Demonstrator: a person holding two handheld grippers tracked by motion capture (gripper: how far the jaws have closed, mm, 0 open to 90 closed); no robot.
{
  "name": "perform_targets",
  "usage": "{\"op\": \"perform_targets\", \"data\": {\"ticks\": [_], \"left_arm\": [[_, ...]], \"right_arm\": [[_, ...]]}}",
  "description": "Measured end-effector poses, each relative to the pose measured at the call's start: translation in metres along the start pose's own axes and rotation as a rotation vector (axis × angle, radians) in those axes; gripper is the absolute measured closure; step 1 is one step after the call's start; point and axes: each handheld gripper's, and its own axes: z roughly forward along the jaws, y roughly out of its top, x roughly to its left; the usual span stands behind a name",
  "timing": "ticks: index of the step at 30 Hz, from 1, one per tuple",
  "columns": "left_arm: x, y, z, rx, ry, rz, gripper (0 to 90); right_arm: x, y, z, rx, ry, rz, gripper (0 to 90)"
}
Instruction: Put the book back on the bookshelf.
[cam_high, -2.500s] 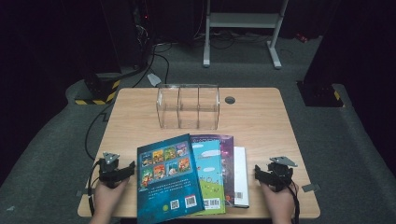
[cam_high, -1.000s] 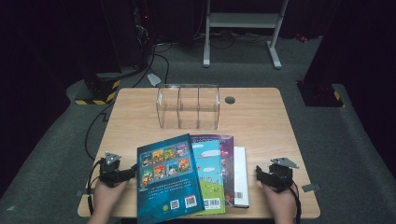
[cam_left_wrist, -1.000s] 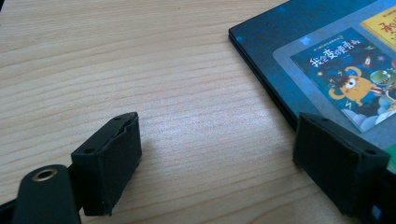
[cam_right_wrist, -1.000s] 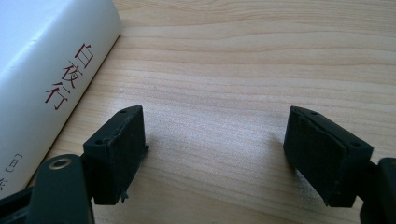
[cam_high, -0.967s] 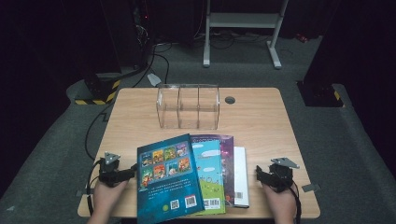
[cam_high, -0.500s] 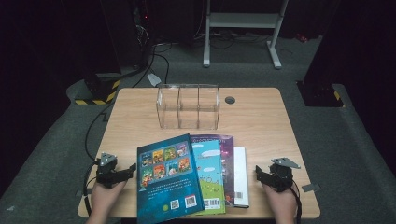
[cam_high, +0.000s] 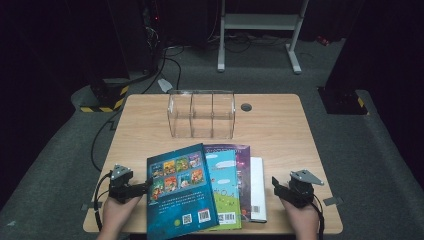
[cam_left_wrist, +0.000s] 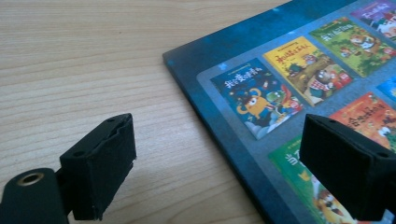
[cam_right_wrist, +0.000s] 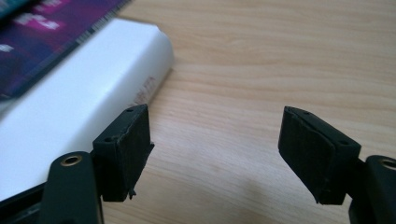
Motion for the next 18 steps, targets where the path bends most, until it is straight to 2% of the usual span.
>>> {"op": "perform_targets", "data": {"ticks": [4, 7, 14, 15, 18], "left_arm": [[-0.006, -0.004, 0.002, 0.011, -0.012, 0.013, 10.9], [-0.011, -0.007, 0.004, 0.037, -0.022, 0.03, 10.9], [-0.017, -0.013, 0.001, 0.05, -0.07, 0.005, 10.8], [-0.018, -0.014, 0.001, 0.051, -0.076, -0.01, 10.8], [-0.019, -0.015, 0.0, 0.053, -0.092, -0.007, 10.9]], "right_arm": [[0.008, 0.006, -0.006, -0.016, 0.02, -0.013, 25.3], [0.014, 0.01, -0.009, -0.028, 0.041, -0.016, 25.2], [0.028, 0.015, -0.012, -0.05, 0.086, -0.043, 23.5], [0.03, 0.016, -0.011, -0.059, 0.096, -0.043, 23.5], [0.04, 0.019, -0.01, -0.057, 0.123, -0.046, 23.2]]}}
